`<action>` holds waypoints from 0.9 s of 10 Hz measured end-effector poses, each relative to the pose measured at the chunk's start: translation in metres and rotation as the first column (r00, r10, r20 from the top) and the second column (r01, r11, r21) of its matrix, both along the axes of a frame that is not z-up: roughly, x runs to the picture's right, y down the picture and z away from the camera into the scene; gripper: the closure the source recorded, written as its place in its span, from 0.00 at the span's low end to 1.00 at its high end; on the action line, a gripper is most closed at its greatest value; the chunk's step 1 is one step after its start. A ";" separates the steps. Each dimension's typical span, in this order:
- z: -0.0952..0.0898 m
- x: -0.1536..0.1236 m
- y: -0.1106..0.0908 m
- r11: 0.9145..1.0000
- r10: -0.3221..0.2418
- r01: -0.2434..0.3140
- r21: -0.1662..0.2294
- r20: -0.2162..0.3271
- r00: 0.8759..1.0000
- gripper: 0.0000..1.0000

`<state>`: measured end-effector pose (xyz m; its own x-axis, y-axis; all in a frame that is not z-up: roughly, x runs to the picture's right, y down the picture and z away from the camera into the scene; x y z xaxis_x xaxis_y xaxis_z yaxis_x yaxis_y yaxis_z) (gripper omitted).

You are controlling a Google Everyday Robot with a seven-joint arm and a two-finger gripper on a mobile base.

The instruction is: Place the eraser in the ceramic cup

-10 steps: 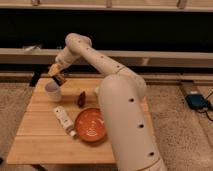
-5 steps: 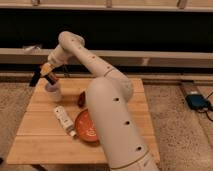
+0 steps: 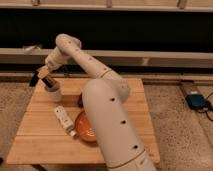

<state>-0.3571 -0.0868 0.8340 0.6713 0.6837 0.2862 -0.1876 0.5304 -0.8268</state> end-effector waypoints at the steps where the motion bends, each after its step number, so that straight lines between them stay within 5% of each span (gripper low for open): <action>1: 0.001 -0.001 0.003 1.000 -0.004 0.004 -0.005 0.002 1.000 0.48; 4: 0.007 -0.005 0.014 1.000 -0.014 0.014 -0.022 0.003 1.000 0.21; 9: 0.012 -0.003 0.018 1.000 -0.010 0.010 -0.008 -0.006 1.000 0.20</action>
<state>-0.3603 -0.0684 0.8455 0.6797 0.6792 0.2767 -0.1874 0.5256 -0.8298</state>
